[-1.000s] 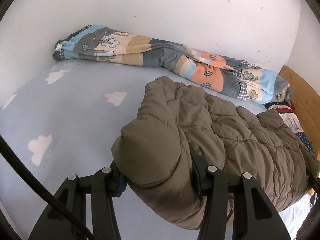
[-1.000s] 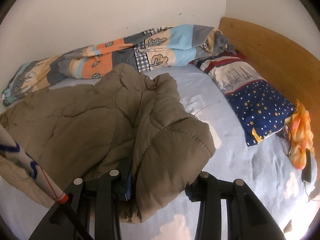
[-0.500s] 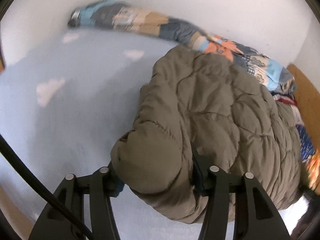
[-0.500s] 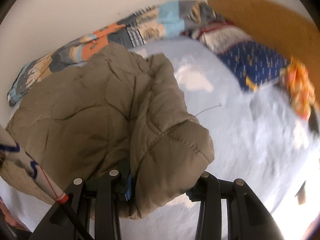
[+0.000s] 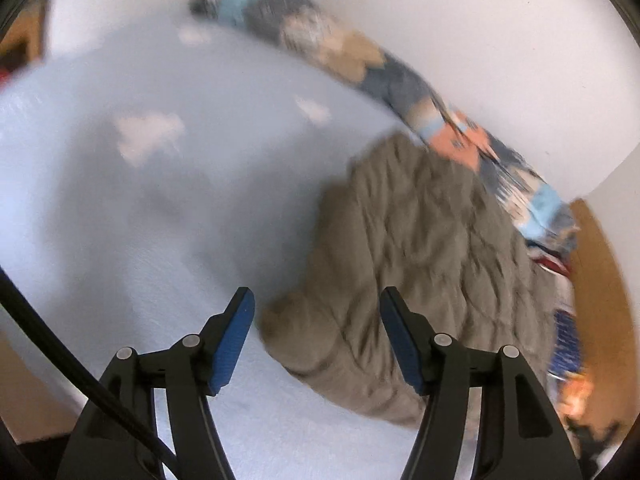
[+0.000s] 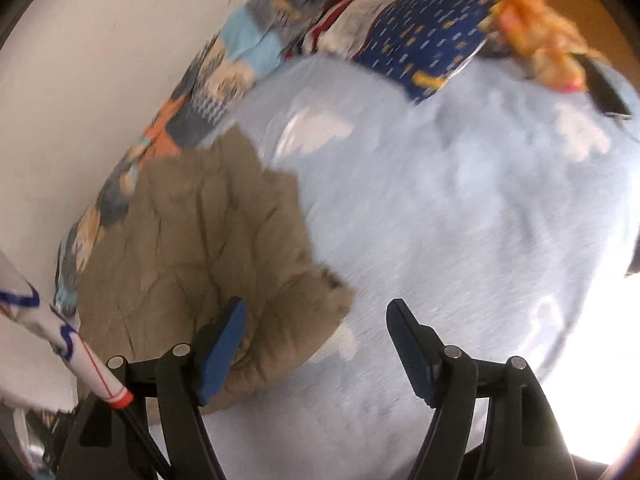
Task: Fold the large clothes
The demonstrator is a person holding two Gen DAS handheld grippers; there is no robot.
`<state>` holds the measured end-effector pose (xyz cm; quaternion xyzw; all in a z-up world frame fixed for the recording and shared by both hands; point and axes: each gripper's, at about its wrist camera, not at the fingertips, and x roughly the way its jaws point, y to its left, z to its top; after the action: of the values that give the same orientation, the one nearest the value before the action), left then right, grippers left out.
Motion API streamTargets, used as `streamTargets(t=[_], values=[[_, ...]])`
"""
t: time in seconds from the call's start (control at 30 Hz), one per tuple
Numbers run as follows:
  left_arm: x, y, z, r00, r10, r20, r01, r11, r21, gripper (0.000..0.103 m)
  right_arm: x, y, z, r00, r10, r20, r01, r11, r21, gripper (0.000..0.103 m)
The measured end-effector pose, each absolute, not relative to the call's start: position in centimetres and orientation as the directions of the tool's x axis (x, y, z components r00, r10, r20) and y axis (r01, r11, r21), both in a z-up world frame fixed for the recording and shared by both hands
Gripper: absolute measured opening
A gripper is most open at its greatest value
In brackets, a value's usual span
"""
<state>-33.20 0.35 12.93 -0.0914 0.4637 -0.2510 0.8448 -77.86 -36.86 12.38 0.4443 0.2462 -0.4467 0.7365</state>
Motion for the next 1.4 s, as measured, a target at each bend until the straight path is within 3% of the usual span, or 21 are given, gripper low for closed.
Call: streamTargets(t=[0.13, 0.2, 0.27, 0.43, 0.53, 0.7, 0.8, 1.03, 1.4], values=[[-35.0, -2.2, 15.7, 0.573, -0.467, -0.673, 0.438, 0.869, -0.23, 0.065, -75.5, -35.5, 15.3, 0.487, -0.538, -0.688, 0.872, 0.336, 0.355, 0.077], [-36.8, -5.5, 16.0, 0.58, -0.488, -0.653, 0.537, 0.831, -0.144, 0.065, -72.4, -34.2, 16.7, 0.513, -0.554, -0.656, 0.848, 0.447, 0.286, 0.072], [-38.6, -8.8, 15.7, 0.561, -0.513, -0.649, 0.626, 0.777, -0.073, 0.065, -69.2, -33.1, 17.4, 0.547, -0.536, -0.642, 0.807, 0.541, 0.237, 0.055], [-41.7, -15.8, 12.9, 0.518, -0.515, -0.683, 0.747, 0.662, 0.068, 0.065, -62.1, -32.6, 16.2, 0.57, -0.49, -0.659, 0.747, 0.644, 0.167, 0.048], [-41.3, -17.5, 11.3, 0.503, -0.496, -0.707, 0.746, 0.663, 0.065, 0.066, -59.6, -33.4, 14.2, 0.549, -0.469, -0.692, 0.739, 0.659, 0.14, 0.047], [-39.4, -17.8, 9.2, 0.472, -0.478, -0.741, 0.727, 0.686, 0.021, 0.084, -58.0, -35.3, 9.7, 0.498, -0.382, -0.779, 0.747, 0.644, 0.161, 0.047], [-38.6, -18.0, 8.5, 0.444, -0.483, -0.755, 0.725, 0.688, -0.014, 0.085, -57.3, -35.8, 8.7, 0.48, -0.368, -0.796, 0.752, 0.64, 0.158, 0.049], [-40.0, -17.4, 9.0, 0.503, -0.479, -0.72, 0.71, 0.704, 0.027, 0.085, -56.8, -35.7, 9.2, 0.46, -0.385, -0.8, 0.774, 0.616, 0.148, 0.05], [-43.2, -17.3, 10.6, 0.577, -0.5, -0.645, 0.727, 0.675, 0.128, 0.085, -65.6, -33.6, 12.5, 0.428, -0.487, -0.762, 0.857, 0.486, 0.171, 0.052]])
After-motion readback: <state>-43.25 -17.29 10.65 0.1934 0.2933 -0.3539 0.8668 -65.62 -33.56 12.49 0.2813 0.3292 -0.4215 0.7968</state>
